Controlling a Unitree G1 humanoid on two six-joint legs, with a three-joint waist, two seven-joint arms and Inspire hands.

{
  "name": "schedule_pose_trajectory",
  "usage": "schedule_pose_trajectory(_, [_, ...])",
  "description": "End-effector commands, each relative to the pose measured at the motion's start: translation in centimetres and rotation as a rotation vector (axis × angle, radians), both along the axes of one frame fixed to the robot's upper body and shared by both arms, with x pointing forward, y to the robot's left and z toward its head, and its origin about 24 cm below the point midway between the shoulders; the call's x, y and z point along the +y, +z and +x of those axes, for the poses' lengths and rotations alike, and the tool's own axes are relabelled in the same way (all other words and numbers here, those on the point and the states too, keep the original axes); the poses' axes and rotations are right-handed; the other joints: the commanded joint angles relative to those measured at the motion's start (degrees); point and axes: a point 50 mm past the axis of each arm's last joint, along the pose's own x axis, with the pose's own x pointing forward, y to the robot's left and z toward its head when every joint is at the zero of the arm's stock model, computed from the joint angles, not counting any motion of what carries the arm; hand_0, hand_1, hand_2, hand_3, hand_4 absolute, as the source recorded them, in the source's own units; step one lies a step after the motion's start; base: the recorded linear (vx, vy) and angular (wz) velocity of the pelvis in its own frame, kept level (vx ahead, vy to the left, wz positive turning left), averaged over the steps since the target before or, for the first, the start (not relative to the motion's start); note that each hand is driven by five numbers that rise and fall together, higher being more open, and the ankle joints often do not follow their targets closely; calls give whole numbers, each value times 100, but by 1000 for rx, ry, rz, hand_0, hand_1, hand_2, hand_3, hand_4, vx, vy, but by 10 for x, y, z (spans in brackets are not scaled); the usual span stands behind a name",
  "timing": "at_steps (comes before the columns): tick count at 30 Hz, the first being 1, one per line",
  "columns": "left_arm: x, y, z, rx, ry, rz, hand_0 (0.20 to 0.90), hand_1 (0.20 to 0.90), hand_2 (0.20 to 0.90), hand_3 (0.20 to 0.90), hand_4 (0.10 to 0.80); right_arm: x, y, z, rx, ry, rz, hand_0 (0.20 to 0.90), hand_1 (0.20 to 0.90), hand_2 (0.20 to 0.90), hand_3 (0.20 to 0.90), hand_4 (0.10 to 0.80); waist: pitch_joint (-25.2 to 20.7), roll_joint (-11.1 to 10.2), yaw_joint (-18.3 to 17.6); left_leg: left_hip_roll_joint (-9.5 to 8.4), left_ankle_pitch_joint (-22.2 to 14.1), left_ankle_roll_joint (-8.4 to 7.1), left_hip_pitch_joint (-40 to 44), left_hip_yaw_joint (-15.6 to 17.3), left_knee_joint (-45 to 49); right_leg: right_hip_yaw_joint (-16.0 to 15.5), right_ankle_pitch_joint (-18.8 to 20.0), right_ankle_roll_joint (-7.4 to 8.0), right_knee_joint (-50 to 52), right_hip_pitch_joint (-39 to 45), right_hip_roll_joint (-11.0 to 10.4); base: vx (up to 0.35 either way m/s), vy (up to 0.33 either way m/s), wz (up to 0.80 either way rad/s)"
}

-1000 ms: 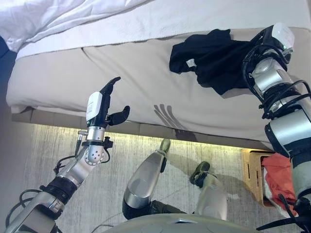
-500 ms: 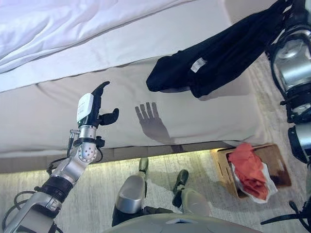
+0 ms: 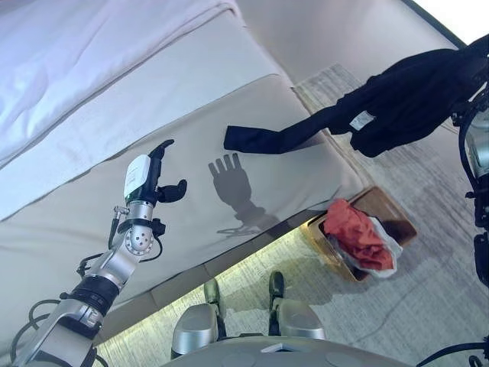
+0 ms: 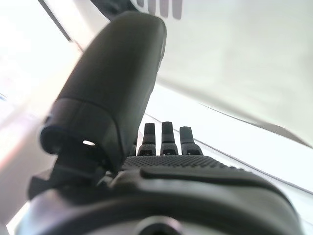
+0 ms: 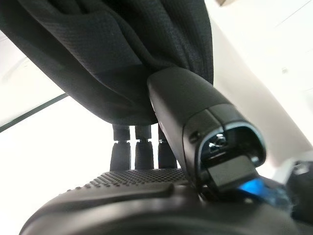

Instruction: Pick up the clothes from the bed and place them into the basket

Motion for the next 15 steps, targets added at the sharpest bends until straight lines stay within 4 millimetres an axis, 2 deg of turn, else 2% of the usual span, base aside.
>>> schedule_pose_trajectory(1, [-17,-8,-1,-13,-82,16,900,900,900,900,800,-7,49,-24,-150,-66,-199,300,300,300,200,100,-1381,34,-40,442,-551,-327,-124,74,1,59,-47,207,56,-272,-36,-23,-5,-15])
schedule_pose_trajectory(8, [-30,-9,3,-6,-138,11,900,900,900,900,800,-14,55,-29,-131,-85,-199,300,300,300,200,100,-1393,66,-202,478,-556,-364,-106,170,1,241,-40,180,37,-341,57,-5,-15,-13])
schedule_pose_trajectory(15, [-39,-11,4,1,-168,7,900,900,900,900,800,-20,48,-28,-87,-97,-180,300,300,300,200,100,-1386,97,-273,494,-552,-405,-93,192,1,291,-49,151,24,-368,108,6,-15,-5])
